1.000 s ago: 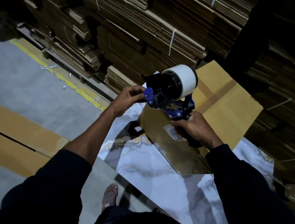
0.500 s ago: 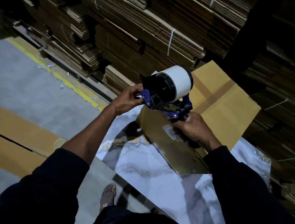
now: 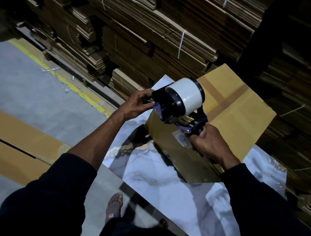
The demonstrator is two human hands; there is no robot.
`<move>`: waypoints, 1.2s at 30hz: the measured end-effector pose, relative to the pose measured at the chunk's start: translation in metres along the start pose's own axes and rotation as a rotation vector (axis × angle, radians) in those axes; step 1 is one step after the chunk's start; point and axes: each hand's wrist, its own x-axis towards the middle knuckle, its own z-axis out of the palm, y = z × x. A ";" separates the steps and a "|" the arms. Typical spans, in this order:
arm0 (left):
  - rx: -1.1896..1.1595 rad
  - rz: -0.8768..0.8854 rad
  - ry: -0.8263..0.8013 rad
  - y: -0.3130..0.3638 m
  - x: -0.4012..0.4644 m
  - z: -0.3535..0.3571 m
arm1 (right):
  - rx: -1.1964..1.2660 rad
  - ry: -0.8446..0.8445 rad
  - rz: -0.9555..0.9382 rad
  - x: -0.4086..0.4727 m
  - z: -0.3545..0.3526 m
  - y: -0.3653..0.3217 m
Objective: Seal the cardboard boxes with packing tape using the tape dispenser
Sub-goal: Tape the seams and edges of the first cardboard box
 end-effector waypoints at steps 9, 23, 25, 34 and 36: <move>-0.033 -0.031 -0.060 0.009 0.001 -0.003 | -0.055 -0.020 0.042 -0.014 -0.010 0.039; -0.148 -0.151 0.110 0.028 0.029 0.034 | -0.003 -0.024 0.037 -0.017 -0.009 0.035; -0.125 -0.156 0.091 0.031 0.042 0.051 | -0.005 -0.023 0.043 -0.017 -0.008 0.036; -0.019 -0.216 0.013 0.013 0.053 0.050 | -0.011 -0.009 0.069 -0.012 -0.005 0.038; -0.042 -0.211 0.020 0.016 0.054 0.051 | -0.039 0.005 0.075 -0.011 -0.005 0.039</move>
